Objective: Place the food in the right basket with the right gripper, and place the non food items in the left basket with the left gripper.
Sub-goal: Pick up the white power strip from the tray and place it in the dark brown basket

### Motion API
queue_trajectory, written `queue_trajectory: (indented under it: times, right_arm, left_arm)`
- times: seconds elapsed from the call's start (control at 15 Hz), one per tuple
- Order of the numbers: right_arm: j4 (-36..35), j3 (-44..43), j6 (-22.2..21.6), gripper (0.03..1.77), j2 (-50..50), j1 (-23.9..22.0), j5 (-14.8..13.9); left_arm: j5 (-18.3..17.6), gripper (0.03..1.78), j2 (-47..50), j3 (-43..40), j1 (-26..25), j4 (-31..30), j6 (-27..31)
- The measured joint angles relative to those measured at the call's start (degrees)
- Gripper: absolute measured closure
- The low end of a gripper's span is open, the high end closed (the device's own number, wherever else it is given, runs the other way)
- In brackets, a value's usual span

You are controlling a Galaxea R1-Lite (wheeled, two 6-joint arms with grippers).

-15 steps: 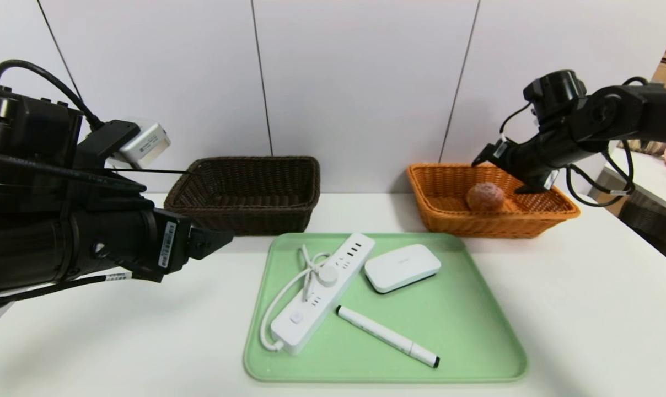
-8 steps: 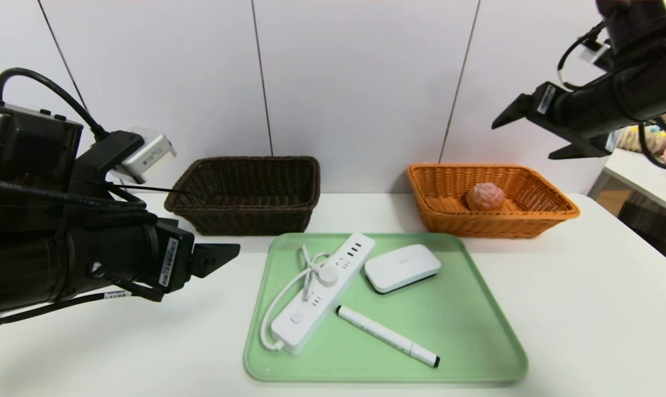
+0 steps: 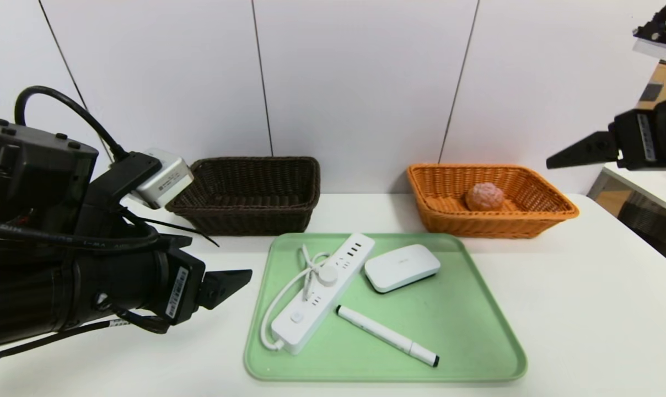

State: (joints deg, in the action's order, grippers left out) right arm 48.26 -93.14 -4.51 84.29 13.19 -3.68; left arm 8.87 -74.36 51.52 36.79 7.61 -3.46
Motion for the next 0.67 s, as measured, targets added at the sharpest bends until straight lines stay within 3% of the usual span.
queue_trajectory:
  times: [0.33, 0.67]
  right_arm:
    - [-0.13, 9.01, 0.07, 0.11, -6.58, 1.80, 0.16]
    - [-0.24, 13.84, -0.41, 0.11, -10.73, 1.90, 0.18]
  left_arm:
    - [0.02, 0.12, -1.60, -0.34, 4.88, 0.07, -1.39]
    - [0.00, 0.12, -9.45, 4.11, 7.47, -0.20, -2.24]
